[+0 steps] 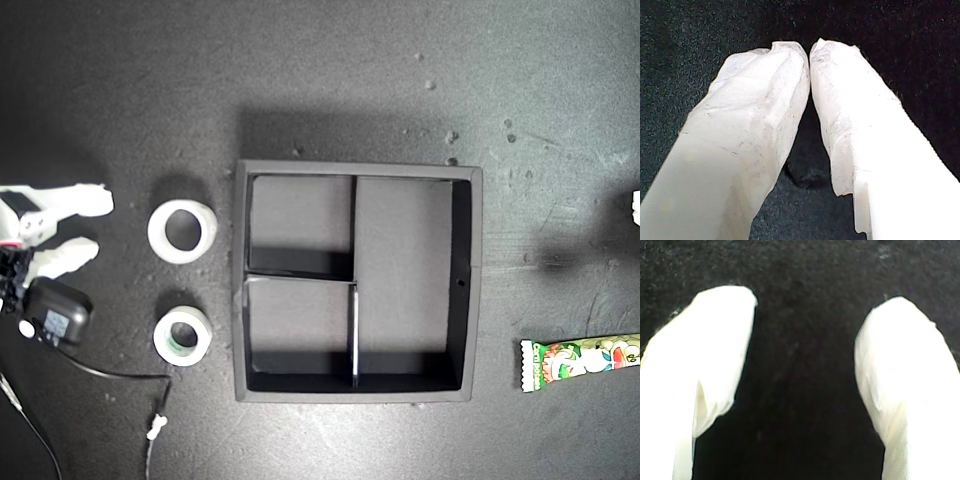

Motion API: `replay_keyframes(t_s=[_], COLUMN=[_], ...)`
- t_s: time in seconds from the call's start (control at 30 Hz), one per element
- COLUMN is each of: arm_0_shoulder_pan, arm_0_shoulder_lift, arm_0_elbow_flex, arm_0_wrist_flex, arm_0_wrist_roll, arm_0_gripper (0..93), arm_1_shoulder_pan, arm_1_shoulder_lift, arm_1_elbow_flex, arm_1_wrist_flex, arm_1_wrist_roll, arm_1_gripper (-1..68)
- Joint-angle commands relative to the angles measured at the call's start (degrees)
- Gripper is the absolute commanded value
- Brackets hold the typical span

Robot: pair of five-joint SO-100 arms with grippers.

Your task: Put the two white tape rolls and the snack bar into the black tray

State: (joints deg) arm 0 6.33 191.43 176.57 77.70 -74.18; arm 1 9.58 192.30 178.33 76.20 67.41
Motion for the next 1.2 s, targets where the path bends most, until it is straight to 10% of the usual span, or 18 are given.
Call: replay_keyframes(t_s=[0.0, 0.47, 0.77, 0.87, 1.17], arm_0_shoulder_pan=[0.53, -0.26, -1.67, -0.70, 5.19], arm_0_shoulder_lift=[2.64, 2.64, 2.64, 2.64, 2.37], arm_0_elbow_flex=[3.25, 3.25, 3.25, 3.25, -1.23], arm_0_wrist_flex=[2.11, 1.93, -7.12, -6.33, -25.05], arm_0_wrist_roll=[0.09, -18.54, -10.63, -17.31, 8.00], arm_0_gripper=[15.8, 16.7, 19.2, 3.5, 0.3], arm_1_shoulder_pan=[0.00, 3.60, 4.83, 5.01, -6.06], arm_1_shoulder_lift=[-0.35, -0.35, -0.35, -0.35, -0.35], arm_1_elbow_flex=[0.70, 0.70, 0.70, 0.70, 0.70], arm_1_wrist_flex=[0.53, 0.35, -1.32, -4.13, -25.31], arm_1_wrist_roll=[-9.14, -3.25, 14.33, 10.11, -20.65], arm_1_gripper=[0.5, 0.5, 0.8, -0.1, -0.2])
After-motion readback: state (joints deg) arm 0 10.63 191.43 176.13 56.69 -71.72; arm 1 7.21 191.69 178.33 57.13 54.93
